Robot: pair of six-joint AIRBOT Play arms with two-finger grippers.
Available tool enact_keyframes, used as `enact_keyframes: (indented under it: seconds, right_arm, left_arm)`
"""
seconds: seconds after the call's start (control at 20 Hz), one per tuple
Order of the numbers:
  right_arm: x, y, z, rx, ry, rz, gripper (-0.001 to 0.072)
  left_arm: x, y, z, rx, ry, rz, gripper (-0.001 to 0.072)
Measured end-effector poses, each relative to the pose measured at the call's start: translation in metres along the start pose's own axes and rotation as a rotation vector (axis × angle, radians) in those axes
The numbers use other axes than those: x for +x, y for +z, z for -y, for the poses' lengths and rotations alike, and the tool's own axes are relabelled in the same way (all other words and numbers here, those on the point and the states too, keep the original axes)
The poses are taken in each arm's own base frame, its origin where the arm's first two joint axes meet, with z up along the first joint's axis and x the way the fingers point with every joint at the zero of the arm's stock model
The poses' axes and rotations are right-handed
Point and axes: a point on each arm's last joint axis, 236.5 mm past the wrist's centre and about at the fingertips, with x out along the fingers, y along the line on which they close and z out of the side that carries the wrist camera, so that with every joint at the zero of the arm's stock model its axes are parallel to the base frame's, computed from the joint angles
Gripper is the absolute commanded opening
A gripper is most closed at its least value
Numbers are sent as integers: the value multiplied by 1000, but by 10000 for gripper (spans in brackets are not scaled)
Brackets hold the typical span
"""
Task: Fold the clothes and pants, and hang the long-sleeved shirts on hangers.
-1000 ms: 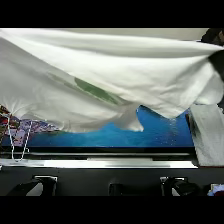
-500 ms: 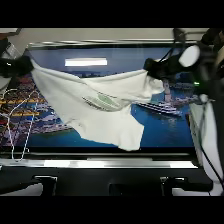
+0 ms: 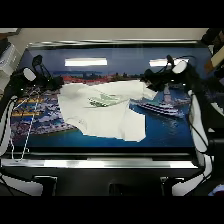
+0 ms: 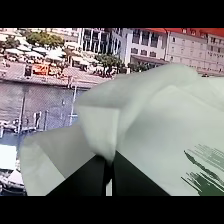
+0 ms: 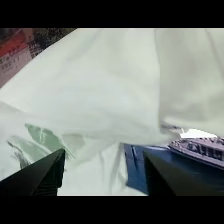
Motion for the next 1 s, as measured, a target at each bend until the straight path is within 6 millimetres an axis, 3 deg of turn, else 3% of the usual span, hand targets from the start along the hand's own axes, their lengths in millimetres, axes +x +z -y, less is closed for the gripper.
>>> enact_keyframes:
  seconds: [0.2, 0.35, 0.45, 0.6, 0.7, 0.85, 1.0]
  right_arm:
    - [-61, -45, 51, -86, -19, -192, 545]
    - [-80, -100, 98, -10, -29, -284, 553]
    - [-75, -151, 118, 68, -11, -343, 553]
    - [-53, -220, 120, 163, 63, -394, 553]
    - [-37, -252, 123, 214, 72, -404, 553]
    - [-17, -282, 121, 242, 70, -409, 553]
    - [-3, -294, 110, 234, 79, -397, 552]
  left_arm:
    - [4, -11, 1, 1, 1, -43, 15]
    - [4, -20, 2, -3, -3, -82, 15]
    - [4, -26, 3, -5, -5, -108, 15]
    - [3, -35, 3, -6, -5, -143, 15]
    - [2, -40, 2, -7, -4, -165, 15]
    - [1, -46, 2, -7, -3, -189, 15]
    - [1, -48, 2, -7, -3, -200, 15]
